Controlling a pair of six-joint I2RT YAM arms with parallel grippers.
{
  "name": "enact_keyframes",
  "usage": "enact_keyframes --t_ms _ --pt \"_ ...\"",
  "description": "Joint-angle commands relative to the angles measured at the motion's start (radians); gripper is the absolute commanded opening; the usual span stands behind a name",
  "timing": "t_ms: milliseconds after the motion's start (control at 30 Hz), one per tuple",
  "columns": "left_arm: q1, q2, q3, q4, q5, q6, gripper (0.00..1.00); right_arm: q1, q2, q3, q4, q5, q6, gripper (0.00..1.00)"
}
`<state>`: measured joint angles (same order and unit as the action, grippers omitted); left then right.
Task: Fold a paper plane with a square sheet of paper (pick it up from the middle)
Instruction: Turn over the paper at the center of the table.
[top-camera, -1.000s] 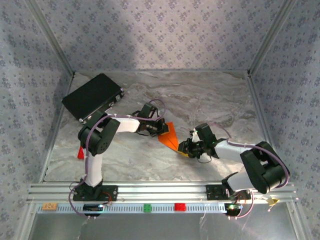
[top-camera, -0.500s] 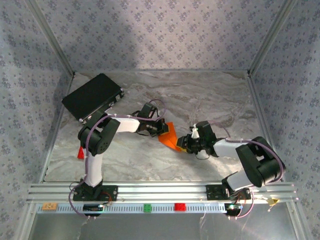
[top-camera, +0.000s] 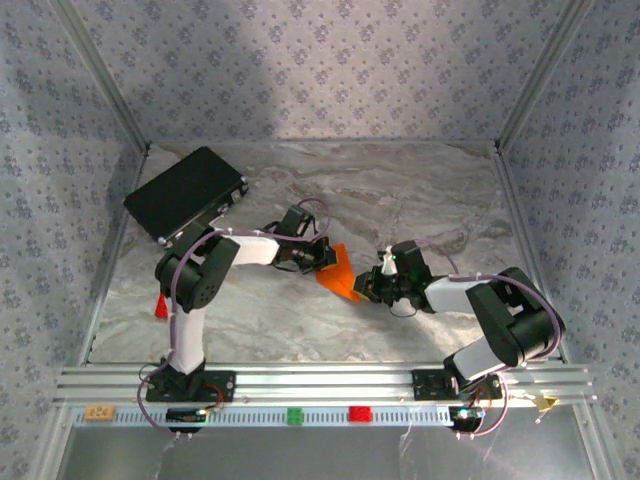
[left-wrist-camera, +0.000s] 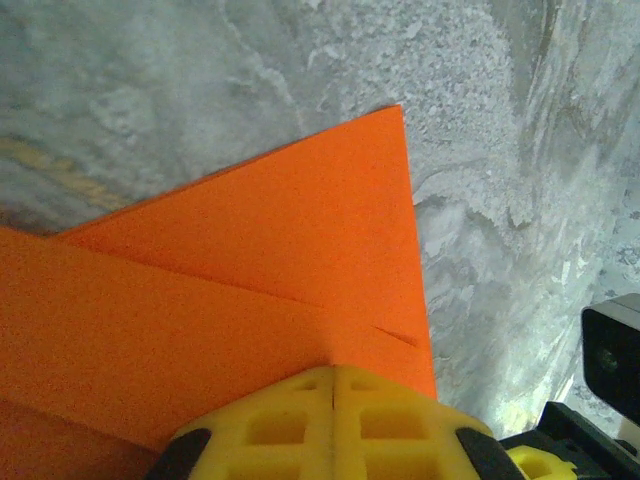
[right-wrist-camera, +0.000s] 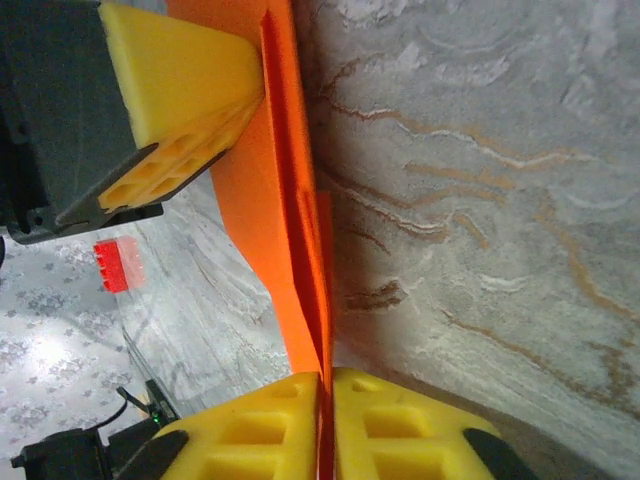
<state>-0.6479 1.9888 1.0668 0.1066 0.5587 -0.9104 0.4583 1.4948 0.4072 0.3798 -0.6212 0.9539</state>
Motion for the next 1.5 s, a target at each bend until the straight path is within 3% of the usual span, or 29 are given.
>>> enact_keyframes --t_ms 0,167,500,900,1467 --pt "0.006 -0.082 -0.024 -0.040 -0.027 -0.001 0.10 -0.007 -0.023 -0.013 0.011 -0.014 -0.014 0.08" --pt "0.007 -0.186 -0.030 -0.072 -0.060 0.022 0.26 -0.007 -0.072 -0.004 -0.028 -0.003 -0.046 0.06" --pt "0.014 -0.424 -0.097 -0.166 -0.226 0.111 0.27 0.018 -0.262 0.053 -0.276 0.168 -0.195 0.04" --pt "0.030 -0.603 -0.230 -0.123 -0.345 0.112 0.27 0.073 -0.426 0.171 -0.585 0.381 -0.357 0.05" --pt "0.056 -0.750 -0.322 -0.120 -0.456 0.119 0.25 0.246 -0.416 0.329 -0.809 0.746 -0.429 0.05"
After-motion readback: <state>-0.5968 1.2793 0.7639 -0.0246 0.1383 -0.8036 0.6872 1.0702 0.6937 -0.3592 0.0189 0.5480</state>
